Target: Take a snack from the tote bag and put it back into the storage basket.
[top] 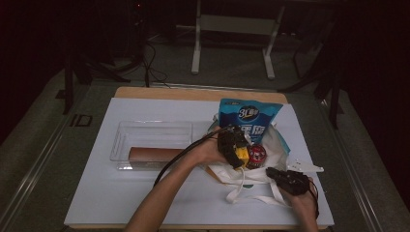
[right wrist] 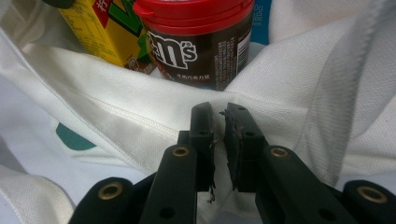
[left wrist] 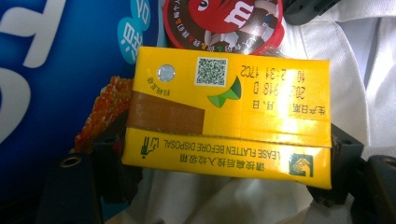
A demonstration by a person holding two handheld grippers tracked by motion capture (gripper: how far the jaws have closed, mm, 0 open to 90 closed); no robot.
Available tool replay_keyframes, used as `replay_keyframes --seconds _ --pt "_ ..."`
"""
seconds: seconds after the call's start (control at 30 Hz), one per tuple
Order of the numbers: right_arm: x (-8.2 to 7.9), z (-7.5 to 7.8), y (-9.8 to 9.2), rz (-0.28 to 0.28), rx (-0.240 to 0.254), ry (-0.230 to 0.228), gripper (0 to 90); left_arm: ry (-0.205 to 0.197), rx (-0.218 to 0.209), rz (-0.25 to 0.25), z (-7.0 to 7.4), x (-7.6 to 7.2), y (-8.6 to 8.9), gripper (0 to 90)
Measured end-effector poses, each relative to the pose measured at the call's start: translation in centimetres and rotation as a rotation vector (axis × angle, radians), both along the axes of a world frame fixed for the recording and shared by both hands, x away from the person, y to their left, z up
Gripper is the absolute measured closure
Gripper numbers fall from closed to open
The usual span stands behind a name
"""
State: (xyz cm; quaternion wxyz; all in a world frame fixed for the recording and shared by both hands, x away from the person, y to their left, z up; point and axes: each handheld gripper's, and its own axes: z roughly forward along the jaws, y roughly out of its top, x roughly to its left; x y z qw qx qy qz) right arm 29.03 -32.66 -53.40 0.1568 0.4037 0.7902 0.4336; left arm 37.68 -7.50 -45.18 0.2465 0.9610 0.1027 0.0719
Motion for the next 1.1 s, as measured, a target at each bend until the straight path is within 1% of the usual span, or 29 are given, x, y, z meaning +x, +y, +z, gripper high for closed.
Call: replay_keyframes --seconds 0.1,0.3,0.4,0.47,0.73,0.83,0.9,1.03,1.1 --pt "0.0 0.0 0.0 0.0 0.002 0.0 81.5 0.001 0.0 -0.004 0.0 -0.1 0.1 27.3" --pt "0.0 0.0 0.0 0.001 0.002 0.0 81.5 -0.018 0.003 -0.016 0.1 -0.4 0.1 28.0" --pt "0.0 0.0 0.0 0.001 0.003 0.0 81.5 -0.015 0.001 -0.021 0.1 -0.3 0.2 28.2" --pt "0.0 0.0 0.0 0.001 0.003 0.0 81.5 -0.008 0.0 -0.015 0.1 -0.2 0.2 28.2" --pt "0.0 0.0 -0.1 0.003 0.004 0.0 81.5 -0.011 0.002 -0.012 0.2 -0.3 0.3 28.2" --pt "0.0 0.0 -0.1 0.003 0.005 0.0 81.4 -0.02 -0.007 -0.014 0.5 -0.4 0.5 28.2" --pt "0.0 0.0 -0.1 0.002 0.005 0.0 81.5 -0.019 -0.011 -0.014 0.6 -0.4 0.6 28.2" --pt "0.0 0.0 -0.1 0.002 0.006 0.001 81.4 -0.009 -0.039 -0.005 1.2 -0.3 1.3 28.2" --pt "0.0 0.0 -0.1 0.002 0.007 0.001 81.5 -0.012 -0.043 -0.006 1.5 -0.3 1.5 28.2"
